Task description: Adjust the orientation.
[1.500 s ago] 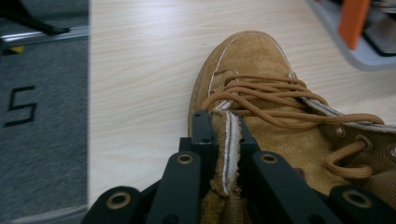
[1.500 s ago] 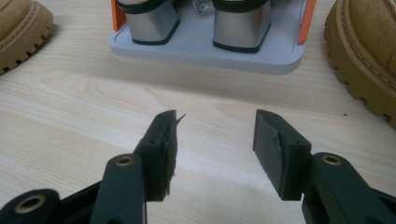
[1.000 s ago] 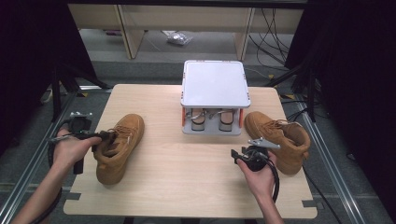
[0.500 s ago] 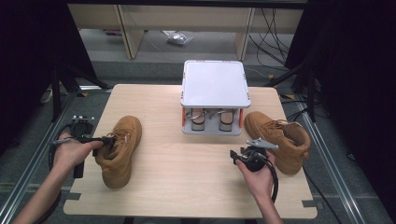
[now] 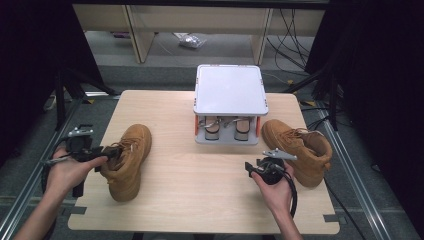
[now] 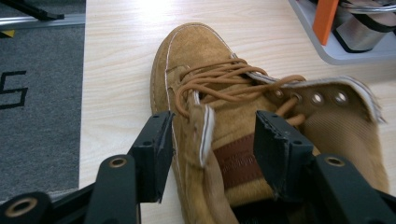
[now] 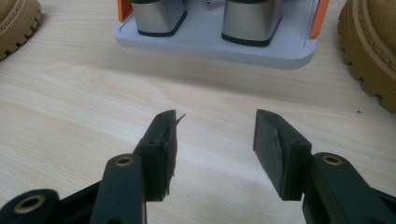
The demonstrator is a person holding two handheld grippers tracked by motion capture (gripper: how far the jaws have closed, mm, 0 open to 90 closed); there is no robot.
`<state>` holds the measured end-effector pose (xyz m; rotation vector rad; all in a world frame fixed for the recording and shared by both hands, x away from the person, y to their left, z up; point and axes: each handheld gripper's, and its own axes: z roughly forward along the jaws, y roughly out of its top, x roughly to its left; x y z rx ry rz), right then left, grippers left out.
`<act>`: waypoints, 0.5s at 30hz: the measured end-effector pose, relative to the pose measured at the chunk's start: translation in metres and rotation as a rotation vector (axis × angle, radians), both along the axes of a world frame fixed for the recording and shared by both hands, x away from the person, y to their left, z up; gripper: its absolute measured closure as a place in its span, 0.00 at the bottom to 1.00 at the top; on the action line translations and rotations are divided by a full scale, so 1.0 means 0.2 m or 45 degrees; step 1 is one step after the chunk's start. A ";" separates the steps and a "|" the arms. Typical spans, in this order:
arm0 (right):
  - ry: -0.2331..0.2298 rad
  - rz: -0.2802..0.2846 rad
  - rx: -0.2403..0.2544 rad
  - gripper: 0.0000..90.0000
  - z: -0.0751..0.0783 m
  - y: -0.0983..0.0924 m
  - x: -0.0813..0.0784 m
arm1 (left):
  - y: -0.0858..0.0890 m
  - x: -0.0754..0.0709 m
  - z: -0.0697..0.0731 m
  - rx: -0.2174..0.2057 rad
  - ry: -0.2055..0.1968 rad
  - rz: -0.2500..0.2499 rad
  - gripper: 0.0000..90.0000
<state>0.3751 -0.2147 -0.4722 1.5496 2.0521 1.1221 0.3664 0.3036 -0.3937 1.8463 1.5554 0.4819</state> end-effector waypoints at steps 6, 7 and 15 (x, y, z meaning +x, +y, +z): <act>-0.001 0.008 0.003 0.56 -0.01 0.01 0.00 | 0.01 -0.05 -0.03 -0.023 0.036 -0.006 0.52; -0.001 0.018 0.009 0.56 -0.01 0.01 0.00 | 0.01 -0.05 -0.03 -0.022 0.049 -0.004 0.53; 0.013 0.021 0.004 0.55 -0.02 0.01 0.01 | -0.01 -0.02 -0.11 -0.013 0.121 -0.021 0.61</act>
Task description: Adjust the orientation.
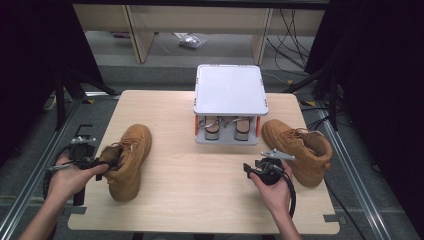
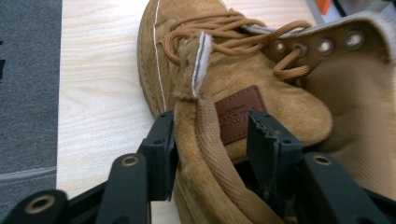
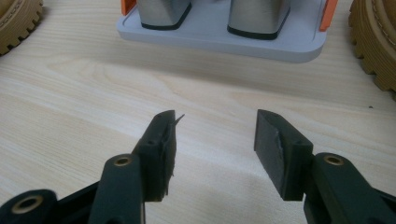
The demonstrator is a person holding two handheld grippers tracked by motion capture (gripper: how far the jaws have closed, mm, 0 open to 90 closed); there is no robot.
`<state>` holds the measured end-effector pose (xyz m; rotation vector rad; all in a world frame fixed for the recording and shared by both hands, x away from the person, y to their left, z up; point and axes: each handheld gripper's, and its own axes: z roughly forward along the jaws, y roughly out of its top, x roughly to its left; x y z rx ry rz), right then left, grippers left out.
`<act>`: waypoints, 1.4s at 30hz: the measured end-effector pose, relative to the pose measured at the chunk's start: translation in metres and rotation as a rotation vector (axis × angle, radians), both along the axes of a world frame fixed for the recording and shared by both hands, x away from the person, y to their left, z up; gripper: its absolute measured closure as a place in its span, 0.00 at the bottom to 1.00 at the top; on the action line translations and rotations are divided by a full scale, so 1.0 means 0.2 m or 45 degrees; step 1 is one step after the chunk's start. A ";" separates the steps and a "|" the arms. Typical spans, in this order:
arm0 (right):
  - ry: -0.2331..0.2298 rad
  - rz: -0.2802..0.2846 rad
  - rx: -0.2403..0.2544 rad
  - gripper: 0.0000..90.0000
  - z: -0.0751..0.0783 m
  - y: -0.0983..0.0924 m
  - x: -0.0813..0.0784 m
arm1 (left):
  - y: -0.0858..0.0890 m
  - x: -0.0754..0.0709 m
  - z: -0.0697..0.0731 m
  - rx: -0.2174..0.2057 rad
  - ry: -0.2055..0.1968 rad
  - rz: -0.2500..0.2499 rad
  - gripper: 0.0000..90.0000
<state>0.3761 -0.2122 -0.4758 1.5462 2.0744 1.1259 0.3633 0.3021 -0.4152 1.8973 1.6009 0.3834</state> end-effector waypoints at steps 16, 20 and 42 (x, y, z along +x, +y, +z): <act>0.002 -0.005 0.007 0.55 0.00 0.00 0.00 | 0.03 0.00 -0.05 -0.116 -0.046 0.074 0.82; -0.003 -0.007 0.010 0.55 0.00 0.00 0.00 | 0.04 -0.01 -0.06 -0.106 -0.050 0.074 0.85; -0.005 -0.030 0.017 0.55 -0.01 -0.04 0.00 | 0.11 0.01 -0.10 -0.481 -0.153 0.214 0.91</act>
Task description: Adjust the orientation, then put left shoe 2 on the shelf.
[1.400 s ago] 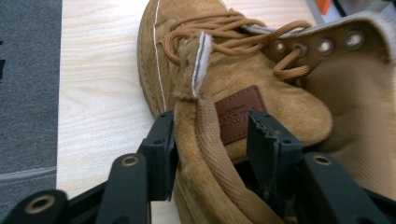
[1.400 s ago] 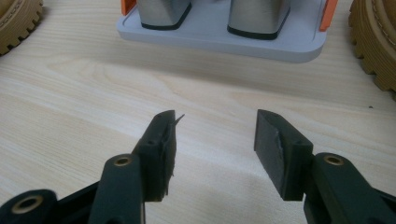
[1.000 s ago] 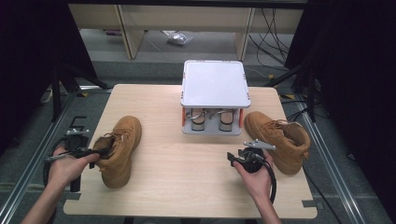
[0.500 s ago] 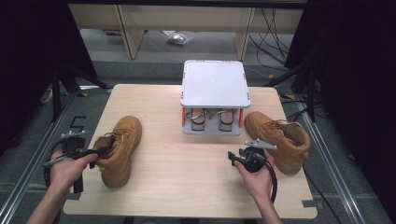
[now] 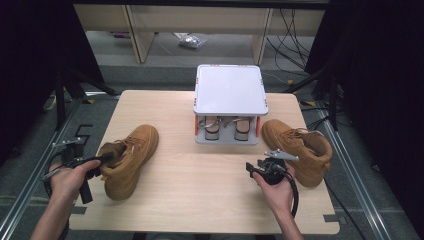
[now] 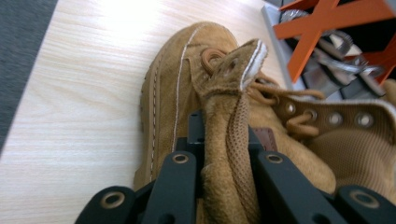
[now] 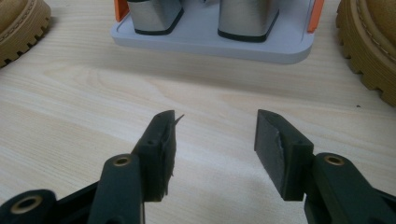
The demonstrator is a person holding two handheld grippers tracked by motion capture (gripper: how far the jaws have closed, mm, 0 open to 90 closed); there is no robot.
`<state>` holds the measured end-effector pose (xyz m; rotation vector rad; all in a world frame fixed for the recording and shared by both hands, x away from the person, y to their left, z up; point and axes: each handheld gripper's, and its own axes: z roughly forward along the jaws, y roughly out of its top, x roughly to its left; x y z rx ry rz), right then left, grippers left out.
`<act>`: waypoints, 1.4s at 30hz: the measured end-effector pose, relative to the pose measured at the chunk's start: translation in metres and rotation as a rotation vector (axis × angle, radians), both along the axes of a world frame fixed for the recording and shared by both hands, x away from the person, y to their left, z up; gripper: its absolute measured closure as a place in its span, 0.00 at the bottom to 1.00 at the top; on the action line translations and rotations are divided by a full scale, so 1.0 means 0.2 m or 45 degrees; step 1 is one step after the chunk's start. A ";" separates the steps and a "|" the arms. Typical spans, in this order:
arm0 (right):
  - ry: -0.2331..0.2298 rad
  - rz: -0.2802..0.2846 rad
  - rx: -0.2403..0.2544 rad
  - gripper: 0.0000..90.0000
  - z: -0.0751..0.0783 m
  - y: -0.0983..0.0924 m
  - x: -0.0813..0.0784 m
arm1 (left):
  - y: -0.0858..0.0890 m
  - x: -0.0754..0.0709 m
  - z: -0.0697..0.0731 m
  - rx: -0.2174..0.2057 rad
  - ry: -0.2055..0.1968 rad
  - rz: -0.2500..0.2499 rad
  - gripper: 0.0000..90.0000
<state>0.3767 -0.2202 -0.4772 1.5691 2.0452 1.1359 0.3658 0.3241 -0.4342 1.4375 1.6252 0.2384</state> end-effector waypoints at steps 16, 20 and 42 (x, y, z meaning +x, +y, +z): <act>-0.034 -0.004 0.014 0.55 0.03 -0.01 0.00 | -0.01 0.01 0.09 -0.103 -0.090 0.017 0.91; -0.036 -0.007 0.003 0.55 0.03 -0.01 0.00 | -0.04 0.03 0.10 -0.107 -0.096 0.014 0.91; -0.040 -0.009 0.026 0.55 0.05 -0.01 -0.02 | -0.12 0.12 0.16 -0.143 -0.130 -0.011 0.91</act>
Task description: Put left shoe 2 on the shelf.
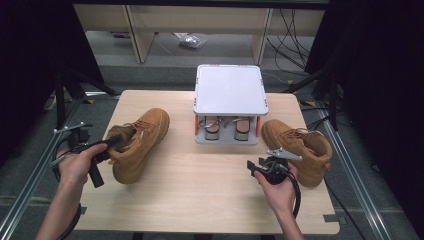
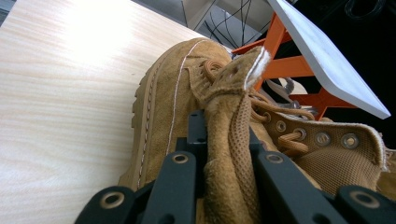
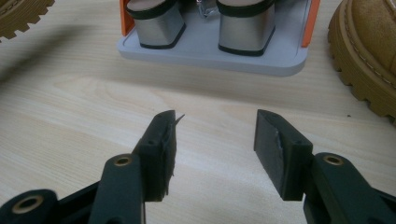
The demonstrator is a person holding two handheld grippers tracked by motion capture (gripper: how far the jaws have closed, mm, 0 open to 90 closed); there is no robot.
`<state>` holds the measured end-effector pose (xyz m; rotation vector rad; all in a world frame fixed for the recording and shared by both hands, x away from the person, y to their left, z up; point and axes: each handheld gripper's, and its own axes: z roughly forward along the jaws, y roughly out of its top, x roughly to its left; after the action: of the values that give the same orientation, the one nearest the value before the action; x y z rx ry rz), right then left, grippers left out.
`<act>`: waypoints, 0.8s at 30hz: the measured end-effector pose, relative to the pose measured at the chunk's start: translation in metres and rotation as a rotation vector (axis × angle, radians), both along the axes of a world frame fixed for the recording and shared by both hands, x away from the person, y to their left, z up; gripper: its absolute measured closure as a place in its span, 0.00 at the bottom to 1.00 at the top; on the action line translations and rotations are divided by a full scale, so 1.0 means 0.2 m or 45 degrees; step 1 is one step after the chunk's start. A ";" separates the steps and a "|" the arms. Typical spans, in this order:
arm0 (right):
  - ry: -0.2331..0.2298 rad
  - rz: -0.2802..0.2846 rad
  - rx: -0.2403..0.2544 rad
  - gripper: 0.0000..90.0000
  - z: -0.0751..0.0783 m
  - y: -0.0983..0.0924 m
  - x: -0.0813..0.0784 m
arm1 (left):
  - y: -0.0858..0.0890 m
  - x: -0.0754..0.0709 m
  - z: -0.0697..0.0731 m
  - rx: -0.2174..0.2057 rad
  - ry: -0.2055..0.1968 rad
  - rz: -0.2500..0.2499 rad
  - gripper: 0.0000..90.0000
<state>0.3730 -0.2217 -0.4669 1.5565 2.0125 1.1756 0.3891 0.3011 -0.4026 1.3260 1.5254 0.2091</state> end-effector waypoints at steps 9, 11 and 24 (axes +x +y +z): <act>-0.002 -0.009 -0.012 0.56 0.00 0.01 0.00 | -0.02 0.03 0.03 -0.001 -0.007 -0.017 0.91; 0.005 0.005 0.005 0.56 0.00 0.01 -0.01 | -0.03 0.05 0.05 0.001 -0.015 -0.022 0.91; 0.000 0.009 0.013 0.56 0.00 0.01 -0.01 | -0.06 0.09 0.10 -0.026 -0.043 -0.024 0.91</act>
<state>0.3718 -0.2193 -0.4670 1.5554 2.0164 1.1907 0.4073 0.2901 -0.3831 1.3140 1.4828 0.2019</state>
